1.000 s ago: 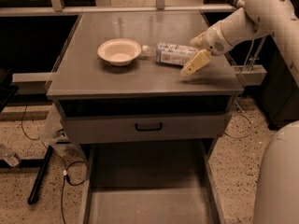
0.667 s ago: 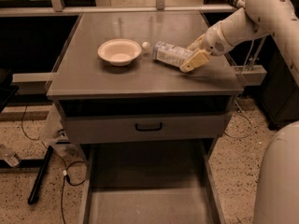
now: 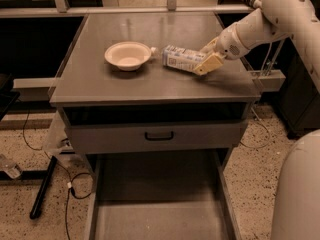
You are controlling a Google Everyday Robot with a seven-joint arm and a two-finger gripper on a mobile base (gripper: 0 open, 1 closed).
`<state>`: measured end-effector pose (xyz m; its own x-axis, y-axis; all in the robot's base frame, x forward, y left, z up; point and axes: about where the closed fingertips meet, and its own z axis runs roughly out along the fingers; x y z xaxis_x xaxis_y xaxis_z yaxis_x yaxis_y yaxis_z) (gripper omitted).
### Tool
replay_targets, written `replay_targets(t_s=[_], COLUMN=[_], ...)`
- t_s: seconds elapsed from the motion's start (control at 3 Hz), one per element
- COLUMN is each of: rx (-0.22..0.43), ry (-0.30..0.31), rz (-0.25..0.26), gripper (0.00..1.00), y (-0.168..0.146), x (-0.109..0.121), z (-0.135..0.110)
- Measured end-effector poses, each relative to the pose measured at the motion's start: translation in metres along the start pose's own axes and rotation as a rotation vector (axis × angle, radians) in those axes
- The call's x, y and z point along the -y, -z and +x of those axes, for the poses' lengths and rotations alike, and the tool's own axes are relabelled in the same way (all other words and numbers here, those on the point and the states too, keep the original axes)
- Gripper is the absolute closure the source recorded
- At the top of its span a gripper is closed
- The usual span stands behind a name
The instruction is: Place blue plastic bottle into middle drawer
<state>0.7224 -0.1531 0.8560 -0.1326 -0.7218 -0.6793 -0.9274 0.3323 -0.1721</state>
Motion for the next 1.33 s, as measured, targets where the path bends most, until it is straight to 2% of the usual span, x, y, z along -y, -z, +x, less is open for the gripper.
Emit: replay_targets(t_s=[0.33,1.0,1.33], rx=[0.000,0.009,0.016], ry=[0.000,0.012,0.068], rz=[0.000,-0.012,-0.001], gripper=[1.00,1.00,1.00], y=[0.000,-0.001,0.017], x=[0.000,-0.006,-0.026], z=[0.000,-0.003,-0.009])
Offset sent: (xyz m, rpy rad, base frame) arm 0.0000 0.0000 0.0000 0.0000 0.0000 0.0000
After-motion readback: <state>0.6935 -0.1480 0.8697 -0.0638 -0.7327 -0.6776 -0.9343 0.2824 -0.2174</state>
